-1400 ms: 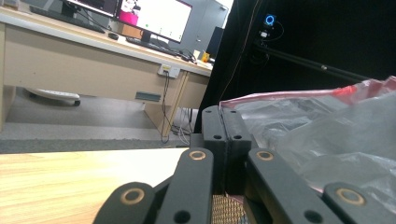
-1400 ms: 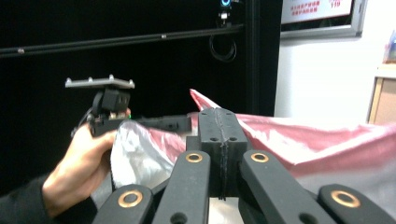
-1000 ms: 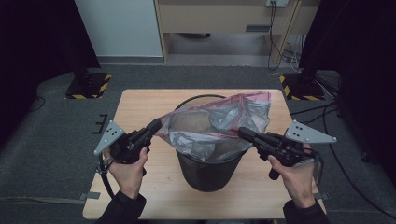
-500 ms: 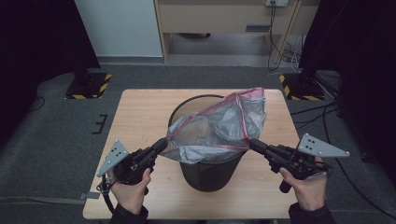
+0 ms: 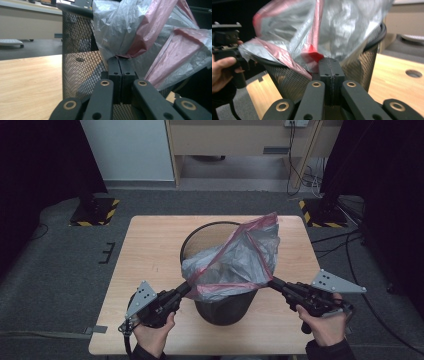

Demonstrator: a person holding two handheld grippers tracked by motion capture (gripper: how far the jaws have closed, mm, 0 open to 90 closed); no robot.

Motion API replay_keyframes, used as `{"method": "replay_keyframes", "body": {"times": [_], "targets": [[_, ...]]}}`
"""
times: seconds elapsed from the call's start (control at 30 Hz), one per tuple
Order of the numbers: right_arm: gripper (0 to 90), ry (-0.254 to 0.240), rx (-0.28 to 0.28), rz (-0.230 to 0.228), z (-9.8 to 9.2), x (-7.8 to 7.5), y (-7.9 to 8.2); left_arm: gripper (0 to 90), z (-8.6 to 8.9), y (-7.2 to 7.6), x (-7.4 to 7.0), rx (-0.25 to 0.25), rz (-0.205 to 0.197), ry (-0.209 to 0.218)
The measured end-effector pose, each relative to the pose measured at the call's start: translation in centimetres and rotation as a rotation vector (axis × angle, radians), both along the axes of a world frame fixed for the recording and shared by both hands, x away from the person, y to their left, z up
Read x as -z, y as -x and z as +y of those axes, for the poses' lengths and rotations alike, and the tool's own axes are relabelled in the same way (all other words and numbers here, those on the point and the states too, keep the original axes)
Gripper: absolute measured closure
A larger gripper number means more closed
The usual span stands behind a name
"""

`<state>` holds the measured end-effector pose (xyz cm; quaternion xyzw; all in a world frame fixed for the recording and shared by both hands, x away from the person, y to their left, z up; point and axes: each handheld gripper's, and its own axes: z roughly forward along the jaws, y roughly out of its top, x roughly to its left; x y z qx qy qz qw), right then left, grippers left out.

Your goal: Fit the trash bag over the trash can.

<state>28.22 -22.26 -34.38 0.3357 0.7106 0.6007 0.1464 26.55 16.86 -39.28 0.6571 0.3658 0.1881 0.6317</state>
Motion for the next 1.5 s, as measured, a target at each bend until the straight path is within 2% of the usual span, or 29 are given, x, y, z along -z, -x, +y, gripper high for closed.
{"method": "replay_keyframes", "body": {"times": [0.1, 0.3, 0.37, 0.4, 0.43, 0.5, 0.57, 0.6, 0.67, 0.73, 0.77, 0.8, 0.87, 0.93, 1.0, 1.1, 1.23, 1.33, 1.43, 1.5], "targets": [[90.0, 0.016, 0.014, 0.038, 0.0, 0.7, -0.1, 88.8, -0.1, 0.1, 0.3, 0.008, 0.011, -0.013], [90.0, 0.047, 0.036, 0.063, 0.3, 1.1, -0.1, 89.1, 0.0, 0.0, 0.6, 0.028, 0.030, -0.034], [90.0, 0.090, 0.045, 0.075, 0.4, 1.3, -0.2, 89.4, -0.3, 0.1, 0.9, 0.037, 0.050, -0.063], [90.0, 0.119, 0.054, 0.069, 0.4, 1.5, -0.3, 89.4, -0.4, 0.1, 1.1, 0.039, 0.054, -0.068], [90.0, 0.123, 0.056, 0.075, 0.5, 1.9, -0.5, 89.3, -0.4, 0.1, 1.3, 0.042, 0.052, -0.057], [90.0, 0.095, 0.048, 0.078, 0.6, 2.3, -0.6, 86.0, -0.2, 0.1, 1.3, 0.021, 0.041, -0.048], [90.0, 0.085, 0.048, 0.057, 0.4, 2.3, -0.7, 71.3, 0.3, 0.0, 1.1, -0.015, 0.003, -0.024], [89.7, 0.073, 0.042, 0.038, 0.3, 2.2, -0.8, 67.3, 0.6, 0.0, 0.9, -0.027, -0.018, -0.009], [83.6, 0.043, 0.047, 0.012, 0.0, 2.1, -0.9, 58.9, 1.1, 0.0, 0.6, -0.063, -0.058, 0.011], [81.3, 0.032, 0.047, -0.019, -0.3, 2.0, -0.9, 54.0, 1.4, 0.0, 0.1, -0.073, -0.075, 0.028], [78.4, 0.027, 0.048, -0.015, -0.3, 2.0, -0.9, 52.3, 1.5, 0.1, -0.2, -0.076, -0.081, 0.035], [74.5, 0.034, 0.054, -0.031, -0.4, 2.0, -1.0, 49.7, 1.6, 0.1, -0.4, -0.078, -0.087, 0.041], [73.1, 0.032, 0.057, -0.030, -0.4, 2.0, -1.0, 45.4, 1.7, 0.2, -1.1, -0.077, -0.110, 0.060], [69.7, 0.025, 0.060, -0.041, -0.4, 1.9, -1.1, 43.2, 1.9, 0.3, -1.8, -0.073, -0.154, 0.059], [64.8, 0.016, 0.054, -0.054, -0.6, 1.7, -1.1, 40.7, 1.9, 0.4, -2.2, -0.069, -0.173, 0.063], [57.1, -0.005, 0.053, -0.081, -0.9, 1.1, -0.9, 38.8, 1.8, 0.4, -2.5, -0.062, -0.185, 0.064], [51.2, -0.049, 0.044, -0.118, -1.5, 0.4, -0.7, 38.0, 1.9, 0.2, -3.0, -0.060, -0.193, 0.067], [49.1, -0.075, 0.035, -0.143, -1.7, -0.1, -0.6, 37.6, 1.9, -0.1, -4.1, -0.054, -0.220, 0.074], [47.5, -0.126, 0.017, -0.156, -1.7, -0.6, -0.4, 36.6, 1.8, -0.4, -5.3, -0.037, -0.237, 0.073], [46.7, -0.131, 0.013, -0.170, -1.6, -0.9, -0.3, 36.0, 1.6, -0.8, -6.0, -0.025, -0.242, 0.078]]}}
